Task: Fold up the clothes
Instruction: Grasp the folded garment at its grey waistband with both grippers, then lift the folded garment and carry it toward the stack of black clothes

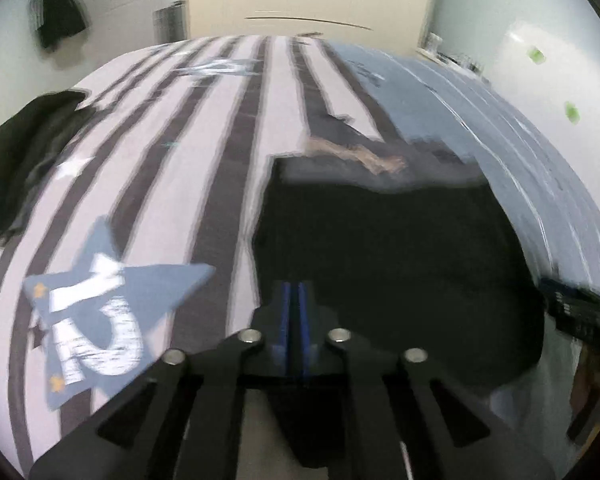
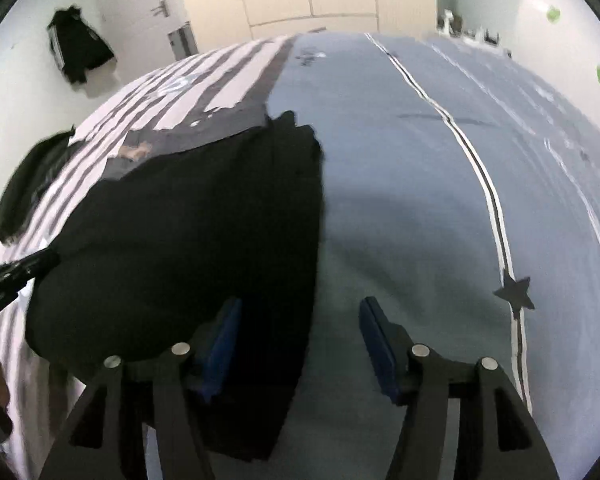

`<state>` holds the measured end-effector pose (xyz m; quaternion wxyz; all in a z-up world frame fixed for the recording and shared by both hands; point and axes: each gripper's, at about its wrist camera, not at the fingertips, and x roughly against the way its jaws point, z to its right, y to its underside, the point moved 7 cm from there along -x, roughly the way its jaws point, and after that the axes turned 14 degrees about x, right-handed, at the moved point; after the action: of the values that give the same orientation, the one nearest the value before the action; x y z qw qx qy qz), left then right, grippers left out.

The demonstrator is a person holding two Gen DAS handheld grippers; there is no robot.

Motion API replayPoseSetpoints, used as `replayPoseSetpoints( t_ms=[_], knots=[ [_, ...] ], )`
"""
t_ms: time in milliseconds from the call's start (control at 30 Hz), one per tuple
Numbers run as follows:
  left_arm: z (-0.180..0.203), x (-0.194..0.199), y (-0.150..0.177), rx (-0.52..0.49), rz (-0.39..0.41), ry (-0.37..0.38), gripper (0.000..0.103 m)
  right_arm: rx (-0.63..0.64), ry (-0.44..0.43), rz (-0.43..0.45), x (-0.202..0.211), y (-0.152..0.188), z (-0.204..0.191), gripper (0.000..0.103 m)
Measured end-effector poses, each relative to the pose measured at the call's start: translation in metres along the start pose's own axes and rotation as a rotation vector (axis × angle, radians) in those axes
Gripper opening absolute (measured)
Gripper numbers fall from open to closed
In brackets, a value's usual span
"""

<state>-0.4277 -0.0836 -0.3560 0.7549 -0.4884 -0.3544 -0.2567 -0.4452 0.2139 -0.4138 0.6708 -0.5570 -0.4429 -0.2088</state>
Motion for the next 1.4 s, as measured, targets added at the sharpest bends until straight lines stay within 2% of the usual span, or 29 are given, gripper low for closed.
replayPoseSetpoints(
  t_ms=[33, 100, 133, 200, 300, 400, 433, 500, 667, 733, 833, 933, 1000, 1100, 1200, 1333, 1400],
  knots=[
    [-0.005, 0.002, -0.005, 0.044, -0.004, 0.013, 0.056, -0.002, -0.004, 0.003, 0.002, -0.005, 0.001, 0.058],
    [-0.013, 0.003, -0.014, 0.123, -0.016, 0.045, 0.074, -0.021, -0.028, 0.011, 0.006, -0.017, 0.002, 0.058],
    [-0.015, 0.000, -0.017, 0.144, -0.026, 0.055, 0.077, -0.042, -0.053, 0.014, 0.006, -0.022, 0.002, 0.058],
    [-0.015, -0.014, -0.021, 0.157, -0.071, 0.051, 0.078, -0.093, -0.101, 0.010, 0.002, -0.031, 0.004, 0.061],
    [-0.005, -0.038, -0.018, 0.156, -0.139, 0.104, 0.078, -0.113, -0.125, -0.010, -0.011, -0.039, 0.001, 0.067],
    [0.002, -0.067, -0.008, 0.163, -0.245, 0.137, 0.078, -0.169, -0.189, -0.079, -0.035, -0.033, -0.004, 0.069],
    [-0.001, -0.072, -0.006, 0.182, -0.259, 0.146, 0.080, -0.177, -0.203, -0.079, -0.038, -0.032, -0.004, 0.075],
    [-0.005, -0.073, -0.004, 0.215, -0.267, 0.183, 0.080, -0.190, -0.228, -0.068, -0.040, -0.030, -0.003, 0.076],
    [-0.007, -0.069, -0.001, 0.163, -0.288, 0.209, 0.080, -0.178, -0.282, -0.090, -0.035, -0.022, -0.001, 0.076],
    [-0.011, -0.065, -0.002, 0.161, -0.280, 0.188, 0.080, -0.146, -0.267, -0.103, -0.032, -0.021, 0.000, 0.074],
    [-0.020, -0.060, -0.004, 0.200, -0.280, 0.167, 0.084, -0.180, -0.246, -0.128, -0.028, -0.016, 0.007, 0.075],
    [-0.018, -0.065, -0.003, 0.198, -0.292, 0.164, 0.085, -0.207, -0.217, -0.141, -0.031, -0.015, 0.006, 0.081],
    [-0.009, -0.068, -0.002, 0.202, -0.317, 0.212, 0.085, -0.222, -0.211, -0.150, -0.037, -0.017, 0.003, 0.090],
    [0.012, -0.071, 0.003, 0.174, -0.359, 0.284, 0.084, -0.258, -0.233, -0.146, -0.044, -0.025, 0.001, 0.093],
    [0.027, -0.071, 0.010, 0.137, -0.368, 0.292, 0.084, -0.229, -0.289, -0.147, -0.045, -0.030, 0.000, 0.093],
    [0.027, -0.068, 0.010, 0.150, -0.363, 0.289, 0.084, -0.122, -0.409, -0.167, -0.046, -0.040, -0.014, 0.092],
    [0.026, -0.069, 0.010, 0.153, -0.356, 0.278, 0.084, -0.074, -0.438, -0.188, -0.051, -0.046, -0.023, 0.093]
  ],
)
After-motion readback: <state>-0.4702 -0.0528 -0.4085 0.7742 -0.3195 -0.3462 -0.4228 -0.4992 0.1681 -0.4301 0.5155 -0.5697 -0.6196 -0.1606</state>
